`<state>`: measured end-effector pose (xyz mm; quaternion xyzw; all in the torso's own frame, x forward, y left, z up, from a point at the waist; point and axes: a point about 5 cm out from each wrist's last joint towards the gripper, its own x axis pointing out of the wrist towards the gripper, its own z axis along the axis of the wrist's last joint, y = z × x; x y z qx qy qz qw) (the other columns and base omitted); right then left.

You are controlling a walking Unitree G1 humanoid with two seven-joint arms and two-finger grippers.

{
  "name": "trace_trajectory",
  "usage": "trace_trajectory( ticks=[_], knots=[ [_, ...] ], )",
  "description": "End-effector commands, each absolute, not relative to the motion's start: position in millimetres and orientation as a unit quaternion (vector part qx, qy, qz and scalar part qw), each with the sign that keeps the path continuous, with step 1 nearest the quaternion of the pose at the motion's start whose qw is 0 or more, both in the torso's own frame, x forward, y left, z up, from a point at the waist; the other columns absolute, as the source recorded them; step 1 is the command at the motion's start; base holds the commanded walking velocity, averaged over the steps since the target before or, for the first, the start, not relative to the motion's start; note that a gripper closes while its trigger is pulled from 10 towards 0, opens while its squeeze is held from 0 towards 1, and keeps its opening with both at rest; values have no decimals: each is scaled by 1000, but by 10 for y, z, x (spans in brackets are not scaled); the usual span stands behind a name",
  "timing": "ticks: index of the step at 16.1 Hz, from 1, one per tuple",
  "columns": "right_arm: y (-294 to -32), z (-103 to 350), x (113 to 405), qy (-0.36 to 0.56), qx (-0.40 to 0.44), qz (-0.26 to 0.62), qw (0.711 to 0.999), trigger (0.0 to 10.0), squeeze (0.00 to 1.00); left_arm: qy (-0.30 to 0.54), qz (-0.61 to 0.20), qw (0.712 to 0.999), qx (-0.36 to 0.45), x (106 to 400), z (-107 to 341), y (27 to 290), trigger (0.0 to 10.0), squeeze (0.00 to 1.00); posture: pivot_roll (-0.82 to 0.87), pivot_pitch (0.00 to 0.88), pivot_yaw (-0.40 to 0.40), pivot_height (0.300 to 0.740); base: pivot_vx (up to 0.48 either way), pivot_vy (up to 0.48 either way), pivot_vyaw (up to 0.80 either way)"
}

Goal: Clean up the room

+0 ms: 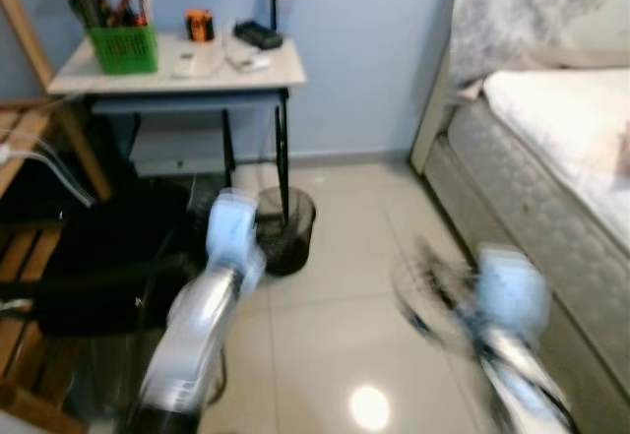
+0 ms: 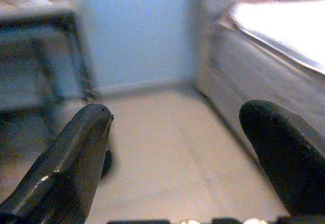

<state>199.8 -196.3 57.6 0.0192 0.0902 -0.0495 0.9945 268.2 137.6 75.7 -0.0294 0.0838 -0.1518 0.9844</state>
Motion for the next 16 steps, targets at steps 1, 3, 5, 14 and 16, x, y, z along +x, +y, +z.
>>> trace_trajectory(
  ticks=[1, 3, 5, 14, 16],
  knots=[
    [-1936, 637, 2054, 68, 31, -50, 996, 10000, 0, 74, -162, 984, -8, 2705, 798, 1421, 10000, 0, -6, 0, -26, 740, 0, 0, 0],
    [-1946, 687, 2168, 60, 30, -40, 997, 10000, 0, 43, -158, 986, -11, 2812, 900, 1312, 10000, 0, 16, 0, -85, 740, 0, 0, 0],
    [-1918, 768, 2290, 45, 15, -18, 999, 10000, 0, 48, -133, 990, -2, 2873, 909, 1318, 10000, 0, 2, 0, -77, 740, 150, -186, 0],
    [-1837, 628, 2164, 58, 51, -38, 996, 10000, 0, 46, -186, 981, 12, 2922, 909, 1194, 10000, 0, -49, 0, -7, 740, 329, -239, -251],
    [-1889, 607, 2105, 57, 45, -43, 996, 10000, 0, 53, -176, 982, -34, 2854, 885, 1293, 10000, 0, -53, 0, -13, 740, 0, 0, -744]
  ],
)
